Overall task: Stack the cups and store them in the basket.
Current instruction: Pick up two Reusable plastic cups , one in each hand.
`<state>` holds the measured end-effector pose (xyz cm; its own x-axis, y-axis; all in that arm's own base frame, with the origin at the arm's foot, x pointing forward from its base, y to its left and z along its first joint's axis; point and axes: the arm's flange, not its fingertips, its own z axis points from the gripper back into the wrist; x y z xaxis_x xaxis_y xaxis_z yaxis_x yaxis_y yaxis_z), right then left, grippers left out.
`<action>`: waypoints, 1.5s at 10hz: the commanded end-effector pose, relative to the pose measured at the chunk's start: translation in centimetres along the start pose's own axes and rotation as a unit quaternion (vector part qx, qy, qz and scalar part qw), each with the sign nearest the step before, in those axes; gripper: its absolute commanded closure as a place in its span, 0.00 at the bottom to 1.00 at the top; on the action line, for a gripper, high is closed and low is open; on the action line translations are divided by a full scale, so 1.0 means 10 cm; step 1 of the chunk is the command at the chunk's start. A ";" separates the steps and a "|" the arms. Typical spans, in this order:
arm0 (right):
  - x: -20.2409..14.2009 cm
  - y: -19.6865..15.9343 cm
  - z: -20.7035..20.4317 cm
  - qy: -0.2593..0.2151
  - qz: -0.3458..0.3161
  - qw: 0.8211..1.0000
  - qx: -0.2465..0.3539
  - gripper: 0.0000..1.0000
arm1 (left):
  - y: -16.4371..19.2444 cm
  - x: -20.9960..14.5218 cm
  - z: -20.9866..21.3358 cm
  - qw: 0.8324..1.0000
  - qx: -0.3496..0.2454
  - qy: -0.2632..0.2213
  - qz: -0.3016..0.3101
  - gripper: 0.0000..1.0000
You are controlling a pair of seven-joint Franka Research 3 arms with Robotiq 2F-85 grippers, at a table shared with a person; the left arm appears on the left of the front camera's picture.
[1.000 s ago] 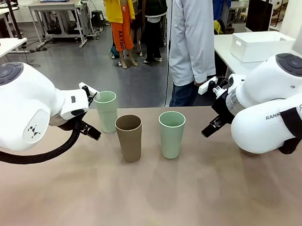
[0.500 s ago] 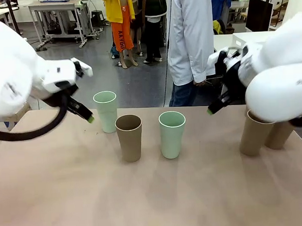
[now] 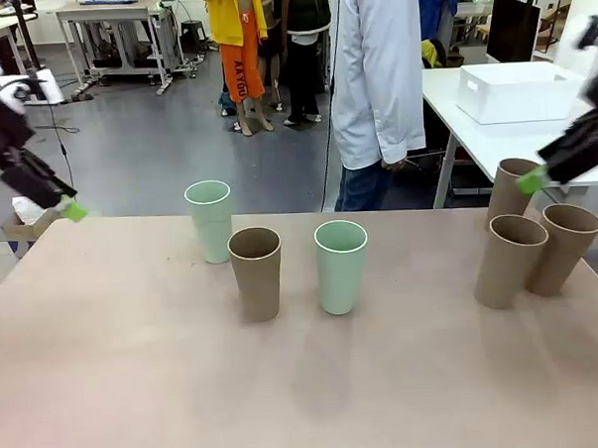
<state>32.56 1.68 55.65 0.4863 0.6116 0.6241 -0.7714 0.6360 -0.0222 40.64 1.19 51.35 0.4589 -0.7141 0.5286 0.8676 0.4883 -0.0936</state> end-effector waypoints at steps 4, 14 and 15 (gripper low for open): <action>-0.92 -0.48 0.49 -0.099 0.046 0.991 0.074 0.00 | 0.30 -0.76 -0.04 0.989 -0.054 -0.116 -0.073 0.00; -1.35 -0.60 0.69 -0.174 0.050 0.979 0.094 0.00 | 0.17 -1.37 0.10 0.962 -0.053 -0.245 -0.104 0.00; -1.33 -0.59 0.69 -0.174 0.051 0.979 0.097 0.00 | 0.18 -1.35 0.13 0.961 -0.050 -0.259 -0.085 0.00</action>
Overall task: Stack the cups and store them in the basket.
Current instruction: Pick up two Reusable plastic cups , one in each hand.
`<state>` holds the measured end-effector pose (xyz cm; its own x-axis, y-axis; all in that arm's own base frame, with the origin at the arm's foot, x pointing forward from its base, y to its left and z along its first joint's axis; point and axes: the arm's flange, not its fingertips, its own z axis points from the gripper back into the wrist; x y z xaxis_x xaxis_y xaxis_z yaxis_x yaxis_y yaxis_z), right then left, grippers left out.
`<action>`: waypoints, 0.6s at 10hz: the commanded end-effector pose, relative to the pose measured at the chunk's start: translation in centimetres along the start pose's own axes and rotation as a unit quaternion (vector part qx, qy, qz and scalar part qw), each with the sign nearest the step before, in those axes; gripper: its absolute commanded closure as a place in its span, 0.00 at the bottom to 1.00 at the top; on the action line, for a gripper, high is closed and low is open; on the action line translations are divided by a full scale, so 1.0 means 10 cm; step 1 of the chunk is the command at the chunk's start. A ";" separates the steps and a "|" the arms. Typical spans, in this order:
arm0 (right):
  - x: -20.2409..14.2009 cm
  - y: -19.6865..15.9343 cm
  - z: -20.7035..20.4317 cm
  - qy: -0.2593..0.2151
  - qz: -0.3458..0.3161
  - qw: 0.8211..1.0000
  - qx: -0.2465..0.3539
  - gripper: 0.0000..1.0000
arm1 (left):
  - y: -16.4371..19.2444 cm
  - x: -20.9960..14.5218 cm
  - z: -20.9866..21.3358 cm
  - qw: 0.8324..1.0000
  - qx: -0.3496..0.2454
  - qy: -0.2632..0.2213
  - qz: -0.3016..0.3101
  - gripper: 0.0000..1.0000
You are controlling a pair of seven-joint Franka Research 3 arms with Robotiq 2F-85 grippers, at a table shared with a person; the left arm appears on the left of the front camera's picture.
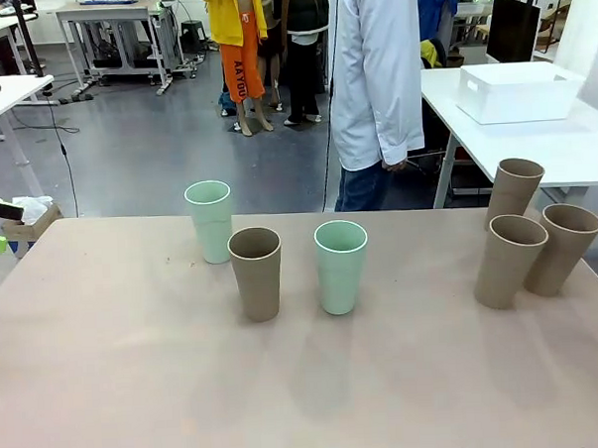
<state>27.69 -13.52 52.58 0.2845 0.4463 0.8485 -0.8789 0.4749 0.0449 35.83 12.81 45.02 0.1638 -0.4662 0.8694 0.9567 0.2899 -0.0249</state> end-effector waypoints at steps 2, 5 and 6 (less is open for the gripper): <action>0.00 0.00 0.00 0.000 0.000 1.000 0.000 0.00 | 0.00 -0.02 0.02 1.000 -0.004 0.008 -0.004 0.00; 0.00 0.00 0.00 0.000 0.000 1.000 0.000 0.00 | 0.00 -0.02 0.02 1.000 -0.004 0.008 -0.004 0.00; 0.00 0.00 0.00 0.000 0.000 1.000 0.000 0.00 | 0.00 -0.02 0.02 1.000 -0.004 0.008 -0.004 0.00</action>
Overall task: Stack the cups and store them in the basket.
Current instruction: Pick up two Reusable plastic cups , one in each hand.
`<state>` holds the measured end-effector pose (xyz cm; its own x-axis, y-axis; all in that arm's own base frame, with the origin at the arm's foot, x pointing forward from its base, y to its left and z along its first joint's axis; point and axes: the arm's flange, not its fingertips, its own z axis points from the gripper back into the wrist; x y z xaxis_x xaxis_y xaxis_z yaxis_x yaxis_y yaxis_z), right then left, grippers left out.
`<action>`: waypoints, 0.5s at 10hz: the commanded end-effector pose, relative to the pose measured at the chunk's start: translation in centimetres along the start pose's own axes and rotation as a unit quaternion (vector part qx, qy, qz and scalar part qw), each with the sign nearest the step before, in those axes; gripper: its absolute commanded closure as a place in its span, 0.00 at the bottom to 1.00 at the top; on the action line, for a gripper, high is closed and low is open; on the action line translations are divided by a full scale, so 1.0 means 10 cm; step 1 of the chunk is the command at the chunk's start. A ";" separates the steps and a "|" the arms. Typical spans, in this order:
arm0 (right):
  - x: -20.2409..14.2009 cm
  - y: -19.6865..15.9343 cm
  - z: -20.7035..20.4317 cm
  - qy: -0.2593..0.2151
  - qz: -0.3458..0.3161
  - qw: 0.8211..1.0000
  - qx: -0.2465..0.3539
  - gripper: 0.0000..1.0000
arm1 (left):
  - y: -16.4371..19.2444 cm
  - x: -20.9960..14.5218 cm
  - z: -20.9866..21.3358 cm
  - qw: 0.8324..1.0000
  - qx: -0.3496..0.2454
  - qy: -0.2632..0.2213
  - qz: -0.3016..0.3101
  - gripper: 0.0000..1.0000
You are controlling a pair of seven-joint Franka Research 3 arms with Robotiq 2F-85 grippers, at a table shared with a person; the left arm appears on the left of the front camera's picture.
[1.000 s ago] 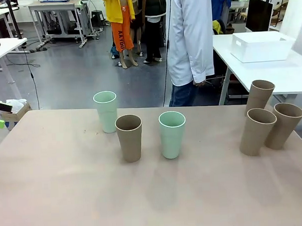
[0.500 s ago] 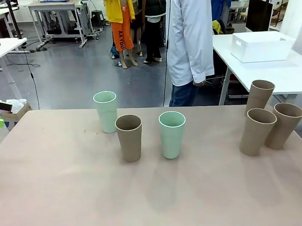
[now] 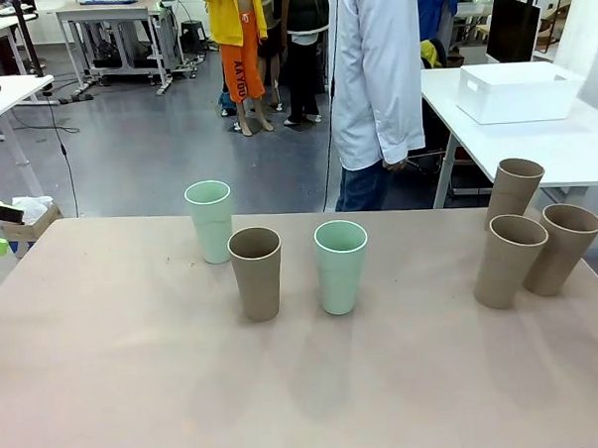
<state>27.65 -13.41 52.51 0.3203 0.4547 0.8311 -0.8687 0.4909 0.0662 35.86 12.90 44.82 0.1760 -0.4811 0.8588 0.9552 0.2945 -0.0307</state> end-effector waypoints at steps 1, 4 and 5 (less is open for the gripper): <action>0.00 -0.01 0.01 -0.015 0.014 1.000 0.002 0.00 | 0.00 0.00 0.02 1.000 -0.005 -0.002 -0.008 0.00; 0.00 -0.01 0.01 -0.015 0.014 1.000 0.002 0.00 | 0.00 0.00 0.02 1.000 -0.005 -0.002 -0.008 0.00; 0.00 -0.01 0.01 -0.015 0.014 1.000 0.002 0.00 | 0.00 0.00 0.02 1.000 -0.005 -0.002 -0.008 0.00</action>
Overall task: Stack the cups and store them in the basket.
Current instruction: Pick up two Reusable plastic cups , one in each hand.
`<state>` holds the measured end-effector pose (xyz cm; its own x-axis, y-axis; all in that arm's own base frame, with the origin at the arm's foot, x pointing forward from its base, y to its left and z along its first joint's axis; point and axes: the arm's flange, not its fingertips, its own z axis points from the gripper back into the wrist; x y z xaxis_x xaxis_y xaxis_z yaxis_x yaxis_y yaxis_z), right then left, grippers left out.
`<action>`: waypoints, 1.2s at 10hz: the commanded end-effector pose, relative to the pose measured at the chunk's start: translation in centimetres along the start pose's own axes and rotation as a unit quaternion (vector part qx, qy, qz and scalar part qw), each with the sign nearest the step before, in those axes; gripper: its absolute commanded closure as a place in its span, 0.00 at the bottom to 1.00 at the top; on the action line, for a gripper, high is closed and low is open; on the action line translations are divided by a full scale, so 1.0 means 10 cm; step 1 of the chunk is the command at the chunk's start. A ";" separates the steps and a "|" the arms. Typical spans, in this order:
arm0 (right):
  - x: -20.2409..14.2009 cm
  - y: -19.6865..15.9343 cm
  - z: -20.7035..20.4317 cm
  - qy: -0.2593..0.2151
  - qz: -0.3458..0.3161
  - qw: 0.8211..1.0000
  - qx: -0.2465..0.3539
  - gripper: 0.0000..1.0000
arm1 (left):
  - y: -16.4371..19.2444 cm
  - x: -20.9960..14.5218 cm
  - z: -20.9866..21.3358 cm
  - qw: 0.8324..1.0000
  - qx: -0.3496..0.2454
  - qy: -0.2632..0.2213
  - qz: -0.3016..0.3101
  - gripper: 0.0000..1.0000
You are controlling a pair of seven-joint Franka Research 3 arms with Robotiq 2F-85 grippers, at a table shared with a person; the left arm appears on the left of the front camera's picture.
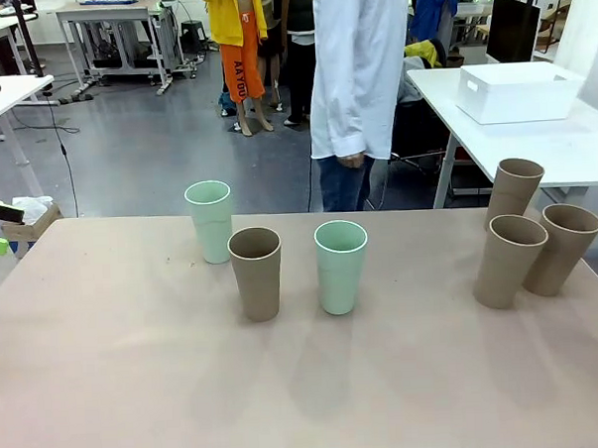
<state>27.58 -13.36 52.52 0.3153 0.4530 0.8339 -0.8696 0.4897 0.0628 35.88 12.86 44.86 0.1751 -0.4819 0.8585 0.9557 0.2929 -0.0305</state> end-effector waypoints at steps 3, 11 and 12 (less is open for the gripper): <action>0.00 -0.02 0.01 -0.012 0.012 1.000 0.003 0.00 | -0.01 0.00 0.02 1.000 -0.004 -0.002 -0.008 0.00; 0.00 -0.02 0.01 -0.012 0.012 1.000 0.003 0.00 | -0.01 0.00 0.02 1.000 -0.004 -0.002 -0.008 0.00; 0.00 -0.02 0.01 -0.012 0.012 1.000 0.003 0.00 | -0.01 0.00 0.02 1.000 -0.004 -0.002 -0.008 0.00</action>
<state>27.53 -13.42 52.37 0.3161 0.4530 0.8336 -0.8703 0.4883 0.0646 35.88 12.88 44.86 0.1751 -0.4818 0.8586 0.9556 0.2930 -0.0306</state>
